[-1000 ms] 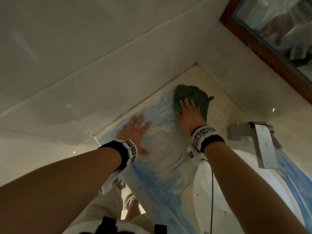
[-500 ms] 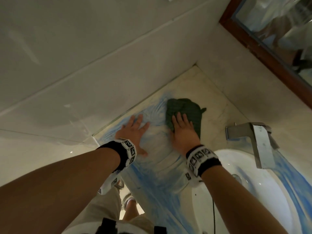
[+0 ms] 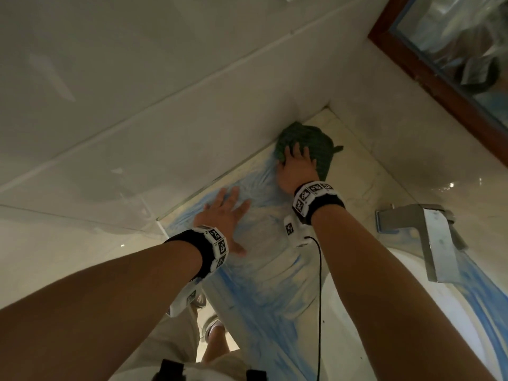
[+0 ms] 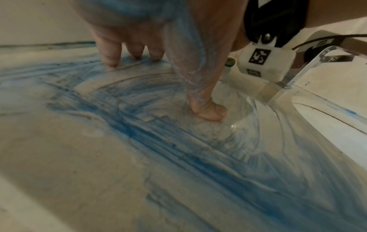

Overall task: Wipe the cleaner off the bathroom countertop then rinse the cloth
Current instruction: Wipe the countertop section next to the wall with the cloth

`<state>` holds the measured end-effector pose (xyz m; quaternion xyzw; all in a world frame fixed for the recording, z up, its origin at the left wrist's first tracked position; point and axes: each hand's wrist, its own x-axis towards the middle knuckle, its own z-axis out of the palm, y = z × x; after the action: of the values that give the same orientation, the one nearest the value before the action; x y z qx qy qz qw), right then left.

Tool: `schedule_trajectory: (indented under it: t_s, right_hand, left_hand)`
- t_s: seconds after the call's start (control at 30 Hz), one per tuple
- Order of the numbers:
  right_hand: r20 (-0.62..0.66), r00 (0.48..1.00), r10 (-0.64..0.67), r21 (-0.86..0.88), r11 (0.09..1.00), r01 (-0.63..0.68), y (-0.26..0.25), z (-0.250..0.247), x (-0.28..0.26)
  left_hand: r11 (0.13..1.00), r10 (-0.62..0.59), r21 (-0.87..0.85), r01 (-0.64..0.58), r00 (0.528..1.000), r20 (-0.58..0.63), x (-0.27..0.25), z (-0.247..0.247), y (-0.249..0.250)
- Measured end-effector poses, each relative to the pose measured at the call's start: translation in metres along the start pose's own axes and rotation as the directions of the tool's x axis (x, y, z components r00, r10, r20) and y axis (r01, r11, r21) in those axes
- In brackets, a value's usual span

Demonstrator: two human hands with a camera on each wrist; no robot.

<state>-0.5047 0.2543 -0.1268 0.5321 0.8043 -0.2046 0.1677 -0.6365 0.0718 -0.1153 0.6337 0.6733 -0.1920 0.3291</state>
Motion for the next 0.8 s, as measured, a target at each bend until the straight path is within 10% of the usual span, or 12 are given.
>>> schedule_trajectory:
  t_s: [0.37, 0.8]
  right_hand:
    - [0.006, 0.997, -0.075, 0.036, 0.997, 0.075, 0.027, 0.054, -0.111]
    - [0.021, 0.998, -0.055, 0.01, 0.998, 0.054, -0.003, -0.001, 0.008]
  left_hand:
    - [1.0, 0.005, 0.006, -0.005, 1.0, 0.012, -0.002, 0.0, -0.002]
    - [1.0, -0.008, 0.024, 0.007, 1.0, 0.012, 0.001, 0.0, 0.001]
